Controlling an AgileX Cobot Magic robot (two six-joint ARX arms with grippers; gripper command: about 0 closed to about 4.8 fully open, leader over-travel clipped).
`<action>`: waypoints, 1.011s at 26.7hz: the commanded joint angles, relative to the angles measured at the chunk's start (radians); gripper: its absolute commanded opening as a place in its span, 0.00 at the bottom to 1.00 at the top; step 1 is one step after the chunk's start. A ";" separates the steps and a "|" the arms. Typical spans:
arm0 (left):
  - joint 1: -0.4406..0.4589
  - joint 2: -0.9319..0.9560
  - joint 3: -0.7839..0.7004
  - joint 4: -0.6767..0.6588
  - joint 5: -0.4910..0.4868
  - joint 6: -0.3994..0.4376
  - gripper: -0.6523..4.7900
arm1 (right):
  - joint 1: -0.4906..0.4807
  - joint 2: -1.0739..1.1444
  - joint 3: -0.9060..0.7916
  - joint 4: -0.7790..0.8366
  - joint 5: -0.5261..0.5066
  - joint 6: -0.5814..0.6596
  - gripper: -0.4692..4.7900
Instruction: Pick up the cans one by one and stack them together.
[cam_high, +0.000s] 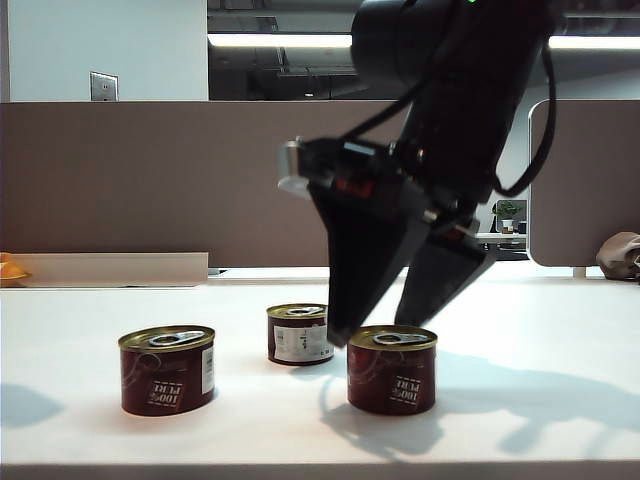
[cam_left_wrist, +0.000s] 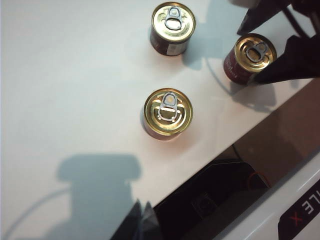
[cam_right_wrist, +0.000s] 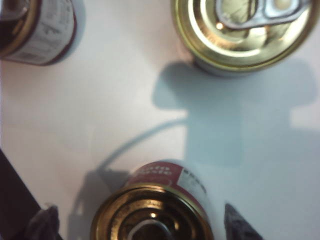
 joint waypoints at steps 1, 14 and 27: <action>0.000 -0.002 0.007 -0.009 0.000 0.001 0.11 | -0.001 0.023 0.006 -0.006 0.043 0.000 0.90; 0.000 -0.002 0.007 -0.026 0.001 0.001 0.11 | -0.003 0.048 0.007 -0.032 0.080 0.000 0.77; 0.000 -0.014 0.007 -0.032 0.001 -0.002 0.11 | -0.003 0.048 0.101 -0.051 0.081 0.000 0.46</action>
